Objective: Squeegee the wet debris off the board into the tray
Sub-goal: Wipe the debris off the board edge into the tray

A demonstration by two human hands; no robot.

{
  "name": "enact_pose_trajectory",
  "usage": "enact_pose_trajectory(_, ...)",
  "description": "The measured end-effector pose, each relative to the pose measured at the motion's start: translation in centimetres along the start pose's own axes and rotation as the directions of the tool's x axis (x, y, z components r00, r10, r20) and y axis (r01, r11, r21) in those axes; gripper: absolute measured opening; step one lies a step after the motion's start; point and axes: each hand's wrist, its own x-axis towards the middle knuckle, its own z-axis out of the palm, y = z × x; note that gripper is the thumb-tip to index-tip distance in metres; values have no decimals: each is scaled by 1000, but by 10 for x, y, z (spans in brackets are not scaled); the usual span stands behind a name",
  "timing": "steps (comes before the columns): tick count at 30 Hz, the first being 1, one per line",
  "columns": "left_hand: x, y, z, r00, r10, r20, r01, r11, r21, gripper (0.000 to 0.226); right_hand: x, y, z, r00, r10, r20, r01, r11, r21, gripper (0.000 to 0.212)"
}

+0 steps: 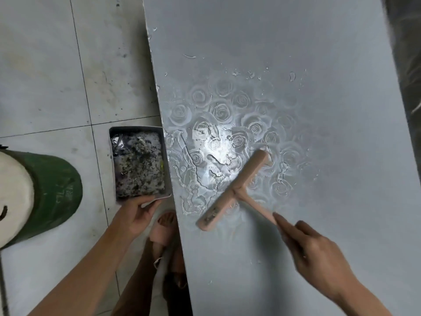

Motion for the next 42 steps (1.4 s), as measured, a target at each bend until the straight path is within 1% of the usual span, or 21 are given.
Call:
enact_pose_trajectory(3,-2,6,-1,1000,-15,10,15,1000,9,41,38,-38,8,996,-89,-7,89,995,40,50)
enact_pose_trajectory(6,-6,1,1,999,-37,-4,37,999,15,37,51,-55,-3,988,-151,-41,150,988,-32,51)
enact_pose_trajectory(9,-9,4,4,998,-55,-33,53,997,-49,39,26,-41,-27,995,-96,-20,95,995,-30,52)
enact_pose_trajectory(11,-12,4,7,995,-83,-52,79,995,-69,37,6,-29,-35,999,-46,-5,46,998,-40,56)
enact_pose_trajectory(13,-13,0,9,994,-102,-48,97,989,-112,36,-2,-28,-30,1000,-9,14,10,999,-50,60)
enact_pose_trajectory(15,-16,-2,9,993,-106,-42,98,983,-157,38,8,-42,-16,999,25,35,-25,1000,-13,57)
enact_pose_trajectory(16,-16,-2,9,994,-106,-38,98,980,-171,38,19,-53,-12,999,15,28,-15,1000,7,54)
enact_pose_trajectory(19,-16,-2,8,990,-140,-25,134,977,-165,39,55,-74,-12,996,-89,30,89,996,-1,48)
enact_pose_trajectory(22,-14,-1,6,991,-126,-34,121,984,-133,36,69,-67,-37,982,-185,35,187,980,-63,49)
enact_pose_trajectory(25,-12,-2,5,995,-98,-30,94,989,-113,55,78,-37,-74,978,-209,9,208,965,-162,49)
enact_pose_trajectory(26,-11,-2,6,995,-96,-31,92,989,-114,56,84,-28,-84,979,-202,8,200,961,-193,47)
enact_pose_trajectory(28,-9,-1,6,993,-108,-42,103,987,-125,53,102,-23,-94,977,-213,16,209,940,-268,43)
enact_pose_trajectory(30,-6,0,7,991,-123,-48,116,984,-133,46,126,-33,-93,961,-275,12,265,911,-317,42)
enact_pose_trajectory(33,-7,1,11,989,-139,-50,130,979,-159,28,152,-54,-92,924,-380,30,367,865,-344,40)
enact_pose_trajectory(36,-7,1,10,988,-146,-42,138,980,-143,24,157,-57,-100,891,-454,25,430,825,-366,42)
enact_pose_trajectory(38,-6,2,9,986,-160,-38,156,982,-105,22,155,-49,-109,879,-476,7,440,807,-393,44)
enact_pose_trajectory(42,-3,-1,6,981,-175,-84,168,982,-86,26,157,-39,-114,900,-433,-46,382,836,-395,47)
